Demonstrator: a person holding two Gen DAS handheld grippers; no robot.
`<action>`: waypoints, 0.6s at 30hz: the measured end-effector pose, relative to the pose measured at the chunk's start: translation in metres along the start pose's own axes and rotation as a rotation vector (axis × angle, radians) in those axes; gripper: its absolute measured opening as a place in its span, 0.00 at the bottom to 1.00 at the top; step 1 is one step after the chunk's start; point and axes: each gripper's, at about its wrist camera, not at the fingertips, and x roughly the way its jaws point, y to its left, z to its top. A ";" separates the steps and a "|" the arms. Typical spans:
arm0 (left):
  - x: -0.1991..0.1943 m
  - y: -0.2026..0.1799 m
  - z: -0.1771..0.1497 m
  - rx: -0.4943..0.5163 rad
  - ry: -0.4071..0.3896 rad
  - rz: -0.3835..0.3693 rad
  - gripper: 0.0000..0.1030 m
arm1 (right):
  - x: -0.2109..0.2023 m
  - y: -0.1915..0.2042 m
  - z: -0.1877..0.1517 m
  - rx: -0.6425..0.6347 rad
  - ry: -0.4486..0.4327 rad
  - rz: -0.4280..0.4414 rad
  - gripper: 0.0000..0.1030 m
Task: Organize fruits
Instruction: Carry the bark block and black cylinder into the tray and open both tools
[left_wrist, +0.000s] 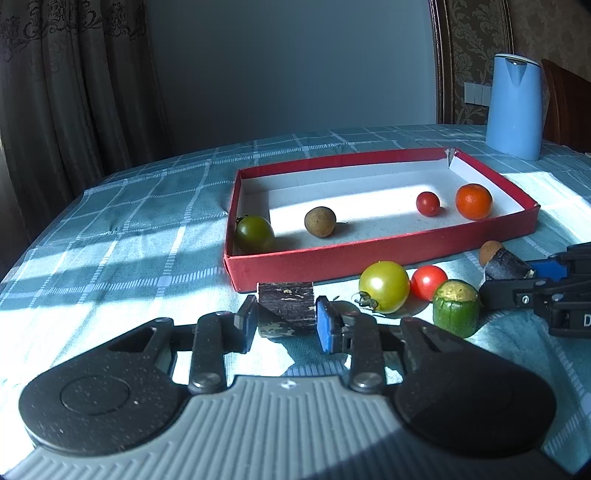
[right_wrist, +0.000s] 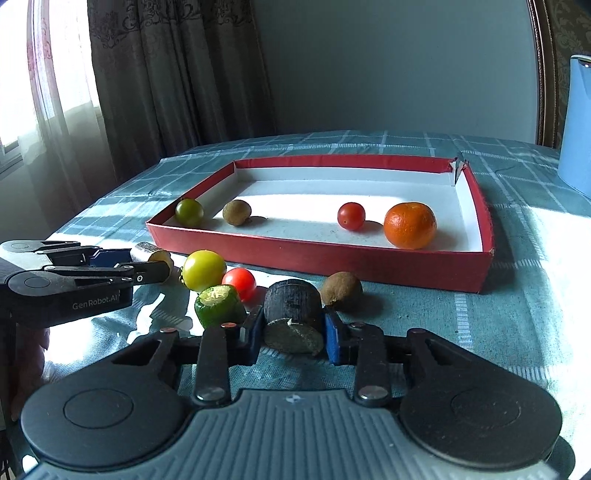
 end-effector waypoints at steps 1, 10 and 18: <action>0.000 0.000 0.000 0.002 -0.002 0.001 0.29 | -0.002 0.000 -0.001 0.002 -0.009 0.003 0.32; -0.015 -0.004 -0.004 0.026 -0.069 -0.007 0.29 | -0.021 -0.004 0.003 0.005 -0.080 0.015 0.32; -0.021 0.005 0.009 -0.052 -0.108 -0.043 0.29 | -0.020 -0.024 0.023 0.013 -0.104 -0.033 0.32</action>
